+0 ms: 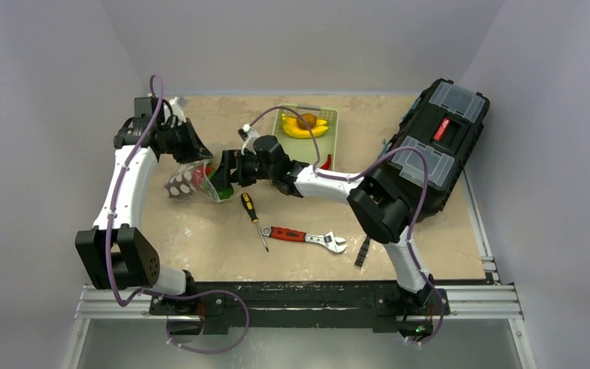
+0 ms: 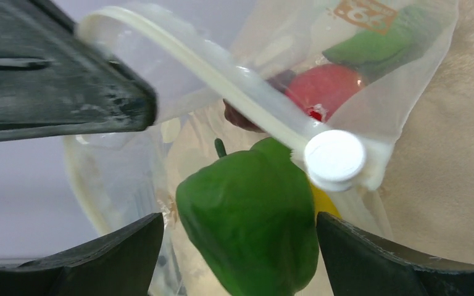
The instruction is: Place the food in the zip-top bag and seal the zipper
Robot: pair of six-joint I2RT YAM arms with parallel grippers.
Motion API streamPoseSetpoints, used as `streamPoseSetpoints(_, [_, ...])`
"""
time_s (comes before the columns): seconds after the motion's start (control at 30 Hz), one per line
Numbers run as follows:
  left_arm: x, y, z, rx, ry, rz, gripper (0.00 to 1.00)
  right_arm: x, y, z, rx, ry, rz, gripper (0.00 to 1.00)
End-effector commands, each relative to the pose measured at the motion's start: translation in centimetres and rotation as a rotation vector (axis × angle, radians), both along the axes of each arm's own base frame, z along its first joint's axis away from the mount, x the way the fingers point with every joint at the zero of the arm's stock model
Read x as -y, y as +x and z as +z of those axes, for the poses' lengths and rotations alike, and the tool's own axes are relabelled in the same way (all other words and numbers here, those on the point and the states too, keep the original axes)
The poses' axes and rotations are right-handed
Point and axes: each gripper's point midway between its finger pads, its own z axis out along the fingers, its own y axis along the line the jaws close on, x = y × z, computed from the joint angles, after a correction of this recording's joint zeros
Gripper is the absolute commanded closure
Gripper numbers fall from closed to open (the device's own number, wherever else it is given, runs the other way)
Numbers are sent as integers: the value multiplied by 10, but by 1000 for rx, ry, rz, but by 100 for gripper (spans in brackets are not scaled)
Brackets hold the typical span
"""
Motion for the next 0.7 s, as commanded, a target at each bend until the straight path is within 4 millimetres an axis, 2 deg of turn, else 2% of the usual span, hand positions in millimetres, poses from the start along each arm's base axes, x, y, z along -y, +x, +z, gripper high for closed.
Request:
streamPoseSetpoints(0.0, [3,1,14,52,-6,-8,100,14,1,58,150,28,-22,4])
streamPoseSetpoints(0.43, [1,1,13,52,3,-3,100,42,7,73,231,-37,-67,1])
streamPoseSetpoints(0.67, [0,1,12,48,8,1,100,71,23,84,247,-37,-126,1])
